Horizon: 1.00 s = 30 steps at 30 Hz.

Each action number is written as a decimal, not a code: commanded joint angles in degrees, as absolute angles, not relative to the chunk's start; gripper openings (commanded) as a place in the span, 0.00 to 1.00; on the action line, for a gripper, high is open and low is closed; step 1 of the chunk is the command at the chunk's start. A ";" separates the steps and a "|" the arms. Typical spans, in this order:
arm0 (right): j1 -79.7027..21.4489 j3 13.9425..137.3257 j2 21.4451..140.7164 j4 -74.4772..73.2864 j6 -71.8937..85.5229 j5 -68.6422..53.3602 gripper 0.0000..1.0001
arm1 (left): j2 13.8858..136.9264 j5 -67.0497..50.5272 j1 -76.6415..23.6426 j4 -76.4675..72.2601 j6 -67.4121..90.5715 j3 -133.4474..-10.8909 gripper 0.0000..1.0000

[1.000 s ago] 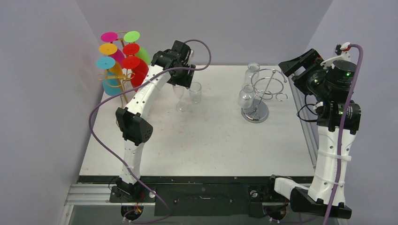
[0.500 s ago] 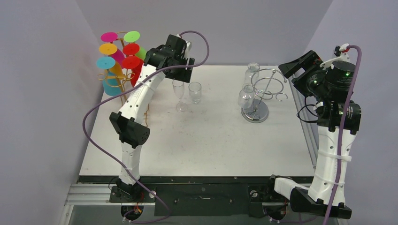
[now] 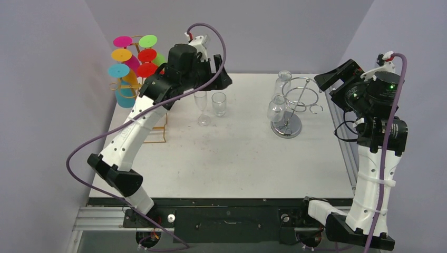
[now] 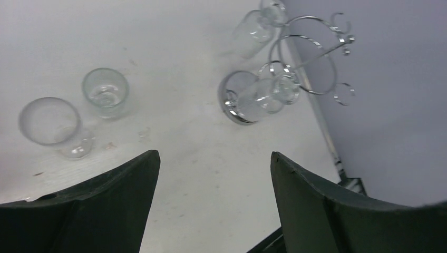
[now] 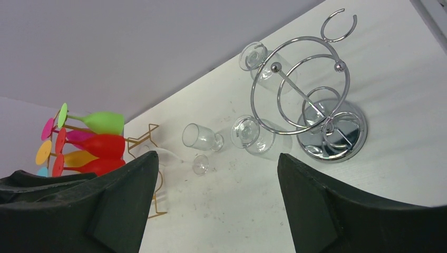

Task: Take the wine glass off the wine glass rack
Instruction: Pick up the wine glass from the wine rack.

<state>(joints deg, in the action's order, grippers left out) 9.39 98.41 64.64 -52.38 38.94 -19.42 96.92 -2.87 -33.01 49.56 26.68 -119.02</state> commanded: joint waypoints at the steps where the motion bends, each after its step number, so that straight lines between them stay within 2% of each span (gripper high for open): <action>1: 9.67 99.20 61.92 -51.82 38.06 -17.95 0.78 | 93.21 -8.24 -36.77 28.79 41.70 -109.89 0.73; 7: 9.59 96.47 60.45 -50.85 38.75 -17.62 0.78 | 93.24 -8.04 -40.97 7.93 58.83 -96.21 0.69; 13: 9.58 94.81 59.22 -50.66 38.83 -16.85 0.78 | 96.49 -0.91 -46.08 -1.67 69.93 -89.70 0.64; 19: 9.62 95.87 58.42 -52.34 38.54 -14.89 0.78 | 100.80 2.43 -47.88 -7.16 77.00 -88.23 0.54; 30: 9.61 98.86 57.82 -54.68 38.30 -13.77 0.78 | 108.44 3.78 -49.62 -8.41 80.15 -92.22 0.49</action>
